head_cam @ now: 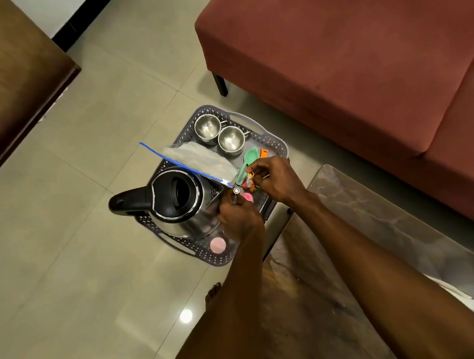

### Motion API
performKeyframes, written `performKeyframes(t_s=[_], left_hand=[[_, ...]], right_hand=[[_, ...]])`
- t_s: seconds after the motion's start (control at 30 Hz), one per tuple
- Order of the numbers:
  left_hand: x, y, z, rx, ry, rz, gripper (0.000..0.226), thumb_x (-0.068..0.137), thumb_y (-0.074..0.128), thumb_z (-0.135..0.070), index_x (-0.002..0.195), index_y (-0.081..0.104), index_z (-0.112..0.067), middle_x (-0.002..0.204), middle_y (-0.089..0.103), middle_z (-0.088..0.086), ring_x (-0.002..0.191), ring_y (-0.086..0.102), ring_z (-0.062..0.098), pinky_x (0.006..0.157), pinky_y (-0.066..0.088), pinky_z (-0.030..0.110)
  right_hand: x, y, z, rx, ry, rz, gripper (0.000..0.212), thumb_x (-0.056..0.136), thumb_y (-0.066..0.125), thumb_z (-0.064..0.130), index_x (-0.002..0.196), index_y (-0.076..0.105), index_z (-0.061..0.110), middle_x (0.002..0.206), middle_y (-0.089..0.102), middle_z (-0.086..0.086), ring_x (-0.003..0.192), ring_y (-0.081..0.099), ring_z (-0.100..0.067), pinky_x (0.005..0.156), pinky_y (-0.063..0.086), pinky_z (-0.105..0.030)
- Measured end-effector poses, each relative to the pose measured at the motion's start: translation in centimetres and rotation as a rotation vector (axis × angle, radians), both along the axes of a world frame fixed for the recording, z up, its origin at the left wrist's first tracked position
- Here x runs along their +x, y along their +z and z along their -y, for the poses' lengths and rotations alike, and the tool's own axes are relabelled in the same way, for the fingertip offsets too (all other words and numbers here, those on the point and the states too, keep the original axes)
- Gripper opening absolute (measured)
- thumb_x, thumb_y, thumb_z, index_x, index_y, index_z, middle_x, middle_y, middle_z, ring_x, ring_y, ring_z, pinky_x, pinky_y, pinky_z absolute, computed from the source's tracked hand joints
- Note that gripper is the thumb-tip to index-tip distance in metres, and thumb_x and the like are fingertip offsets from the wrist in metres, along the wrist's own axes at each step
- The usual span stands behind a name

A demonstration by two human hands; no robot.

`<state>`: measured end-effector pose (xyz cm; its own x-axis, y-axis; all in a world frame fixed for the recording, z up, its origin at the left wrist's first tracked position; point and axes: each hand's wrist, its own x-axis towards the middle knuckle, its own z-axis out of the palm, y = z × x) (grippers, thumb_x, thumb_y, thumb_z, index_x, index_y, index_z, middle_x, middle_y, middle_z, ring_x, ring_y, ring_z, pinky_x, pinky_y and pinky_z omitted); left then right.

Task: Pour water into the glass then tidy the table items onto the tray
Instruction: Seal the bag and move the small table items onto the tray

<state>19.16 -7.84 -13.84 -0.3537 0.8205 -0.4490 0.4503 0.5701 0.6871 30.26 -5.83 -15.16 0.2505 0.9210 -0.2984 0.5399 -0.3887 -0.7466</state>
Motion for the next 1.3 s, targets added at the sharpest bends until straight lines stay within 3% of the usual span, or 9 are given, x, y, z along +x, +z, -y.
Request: performKeyframes(t_s=[0.23, 0.37, 0.53, 0.63, 0.77, 0.83, 1.0, 1.17, 1.3], left_hand=[[0.0, -0.7, 0.0, -0.012, 0.004, -0.04, 0.031, 0.096, 0.052, -0.034, 0.121, 0.066, -0.021, 0.116, 0.069, 0.008, 0.107, 0.063, 0.031, 0.085, 0.047, 0.031], [-0.3, -0.8, 0.3, -0.002, 0.03, -0.041, 0.032, 0.095, 0.054, -0.039, 0.123, 0.066, -0.027, 0.117, 0.069, 0.005, 0.108, 0.063, 0.028, 0.078, 0.038, 0.025], [-0.5, -1.1, 0.3, -0.02, -0.005, -0.061, 0.032, 0.095, 0.053, -0.042, 0.121, 0.066, -0.026, 0.114, 0.07, 0.007, 0.105, 0.063, 0.03, 0.077, 0.04, 0.028], [-0.5, -1.4, 0.3, -0.045, -0.048, -0.075, 0.034, 0.095, 0.055, -0.04, 0.123, 0.064, -0.023, 0.117, 0.068, 0.009, 0.108, 0.063, 0.031, 0.084, 0.047, 0.033], [-0.6, -1.4, 0.3, -0.006, -0.1, -0.081, 0.034, 0.095, 0.056, -0.036, 0.125, 0.063, -0.02, 0.119, 0.068, 0.01, 0.11, 0.063, 0.031, 0.086, 0.048, 0.035], [-0.6, -1.2, 0.3, 0.001, -0.101, -0.084, 0.035, 0.095, 0.056, -0.033, 0.126, 0.062, -0.02, 0.119, 0.068, 0.01, 0.109, 0.063, 0.031, 0.085, 0.048, 0.035], [-0.7, -1.1, 0.4, 0.007, -0.132, -0.091, 0.035, 0.097, 0.053, -0.034, 0.128, 0.061, -0.021, 0.121, 0.067, 0.009, 0.109, 0.063, 0.03, 0.085, 0.048, 0.035], [-0.6, -1.3, 0.5, 0.017, -0.11, -0.091, 0.034, 0.096, 0.054, -0.033, 0.127, 0.062, -0.02, 0.118, 0.068, 0.009, 0.106, 0.064, 0.028, 0.079, 0.044, 0.029], [-0.4, -1.5, 0.5, 0.02, -0.073, -0.057, 0.035, 0.096, 0.052, -0.037, 0.126, 0.062, -0.022, 0.117, 0.069, 0.007, 0.105, 0.065, 0.028, 0.084, 0.047, 0.033]], right_hand=[[-0.8, -0.5, -0.1, -0.025, 0.017, -0.04, 0.017, 0.082, 0.068, 0.0, 0.098, 0.073, 0.005, 0.092, 0.074, -0.006, 0.078, 0.07, -0.014, 0.072, 0.053, -0.022], [-1.6, -0.8, -0.2, -0.016, 0.034, -0.052, 0.017, 0.083, 0.063, -0.007, 0.096, 0.072, 0.0, 0.089, 0.074, -0.01, 0.072, 0.067, -0.008, 0.065, 0.046, -0.004], [-1.8, -0.8, -0.2, 0.005, 0.02, -0.098, 0.022, 0.084, 0.062, -0.009, 0.101, 0.072, 0.0, 0.09, 0.075, -0.01, 0.077, 0.071, -0.014, 0.073, 0.054, -0.017], [-2.0, -0.9, -0.1, 0.003, 0.013, -0.098, 0.024, 0.083, 0.062, -0.01, 0.101, 0.073, 0.001, 0.091, 0.075, -0.011, 0.077, 0.07, -0.014, 0.068, 0.051, -0.011], [-2.0, -1.0, -0.2, 0.008, 0.028, -0.073, 0.024, 0.081, 0.065, -0.007, 0.102, 0.073, 0.003, 0.095, 0.075, -0.01, 0.085, 0.07, -0.019, 0.08, 0.058, -0.034], [-2.1, -1.1, -0.3, 0.018, 0.05, -0.053, 0.026, 0.082, 0.065, -0.005, 0.106, 0.073, 0.003, 0.1, 0.074, -0.009, 0.088, 0.068, -0.017, 0.084, 0.057, -0.037], [-2.2, -1.0, -0.4, 0.143, -0.094, -0.062, 0.024, 0.096, 0.052, 0.007, 0.114, 0.068, 0.008, 0.107, 0.066, -0.007, 0.084, 0.063, -0.008, 0.077, 0.055, -0.023], [-2.0, -1.5, -0.6, 0.072, -0.166, -0.139, 0.025, 0.099, 0.051, 0.012, 0.119, 0.066, 0.009, 0.089, 0.065, -0.003, 0.063, 0.064, 0.01, 0.061, 0.049, -0.005], [-2.1, -1.6, -1.0, -0.065, -0.169, -0.222, 0.027, 0.1, 0.051, 0.012, 0.123, 0.065, 0.01, 0.099, 0.072, -0.014, 0.078, 0.074, -0.021, 0.075, 0.062, -0.035]])
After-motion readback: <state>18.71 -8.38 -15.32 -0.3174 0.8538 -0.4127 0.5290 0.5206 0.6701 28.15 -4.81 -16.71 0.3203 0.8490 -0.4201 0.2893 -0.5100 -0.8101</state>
